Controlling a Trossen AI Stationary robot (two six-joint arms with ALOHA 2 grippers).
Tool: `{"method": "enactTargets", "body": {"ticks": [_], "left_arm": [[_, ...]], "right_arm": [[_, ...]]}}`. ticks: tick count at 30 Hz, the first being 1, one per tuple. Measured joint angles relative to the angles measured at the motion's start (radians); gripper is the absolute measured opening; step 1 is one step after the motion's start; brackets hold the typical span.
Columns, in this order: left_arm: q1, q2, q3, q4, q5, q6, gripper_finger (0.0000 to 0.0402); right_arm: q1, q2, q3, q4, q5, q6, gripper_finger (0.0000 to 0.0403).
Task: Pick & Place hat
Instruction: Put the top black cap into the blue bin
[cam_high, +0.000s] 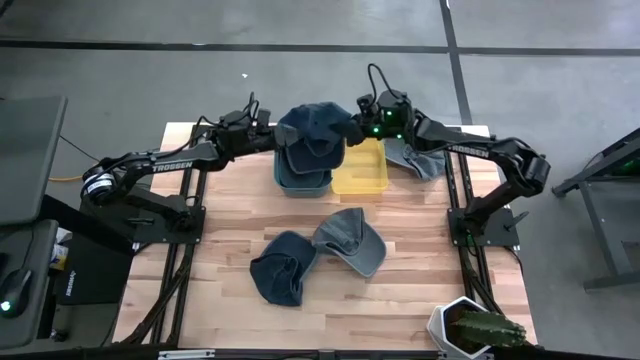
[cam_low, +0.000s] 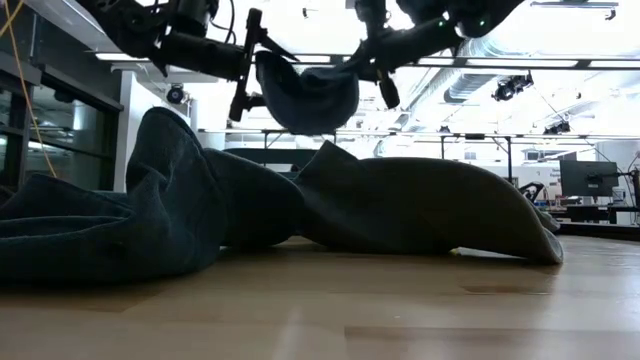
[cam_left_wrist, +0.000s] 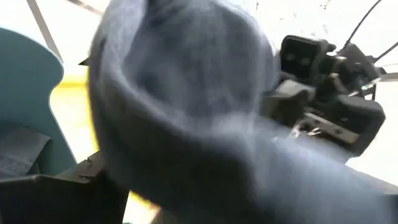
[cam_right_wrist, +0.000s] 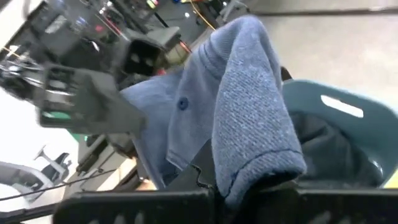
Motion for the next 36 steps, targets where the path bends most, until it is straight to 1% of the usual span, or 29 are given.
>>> {"method": "enactTargets", "body": {"ticks": [3, 5, 7, 9, 13, 16, 19, 20, 22, 24, 28, 32, 36], "left_arm": [[0.0, 0.0, 0.006, -0.011, 0.01, -0.002, 0.0328], [0.0, 0.0, 0.006, -0.035, -0.002, -0.004, 0.0322], [0.0, 0.0, 0.006, -0.078, -0.006, -0.005, 0.0305], [0.0, 0.0, 0.006, -0.112, 0.003, -0.005, 0.0278], [0.0, 0.0, 0.006, -0.144, 0.005, -0.005, 0.0195], [0.0, 0.0, 0.006, -0.138, -0.001, -0.003, 0.0116], [0.0, 0.0, 0.006, -0.141, -0.009, 0.012, 0.0029], [0.0, 0.0, 0.006, -0.14, -0.01, 0.019, 0.0016], [0.007, 0.0, 0.006, -0.14, -0.009, 0.027, 0.0013], [0.022, 0.0, 0.006, -0.143, 0.014, 0.029, 0.0006], [0.048, 0.0, 0.006, -0.147, 0.031, 0.033, 0.0002], [0.081, 0.0, 0.006, -0.155, 0.058, 0.036, 0.0001], [0.104, 0.0, 0.006, -0.199, 0.093, 0.036, 0.0001]], "right_arm": [[0.013, 0.019, 0.0, -0.003, -0.006, 0.016, 0.0003], [0.019, 0.022, 0.0, -0.004, -0.008, 0.022, 0.0003], [0.021, 0.019, -0.001, -0.003, -0.008, 0.022, 0.0003], [0.015, 0.017, -0.001, 0.0, -0.007, 0.021, 0.0003], [0.002, 0.017, -0.001, 0.001, -0.008, 0.02, 0.0003], [0.002, 0.017, -0.001, 0.005, -0.007, 0.019, 0.0003], [0.003, 0.017, -0.001, 0.005, -0.008, 0.01, 0.0003], [0.003, 0.016, -0.001, 0.002, -0.008, 0.004, 0.0003], [0.002, 0.016, -0.001, 0.0, -0.007, -0.003, 0.0005], [-0.002, 0.016, -0.001, 0.0, -0.009, -0.008, 0.0018], [-0.022, 0.003, -0.001, -0.008, -0.015, -0.024, 0.0059], [-0.066, -0.032, -0.002, -0.022, -0.028, -0.026, 0.0101], [-0.124, -0.083, -0.002, -0.083, -0.052, -0.05, 0.0142]]}}
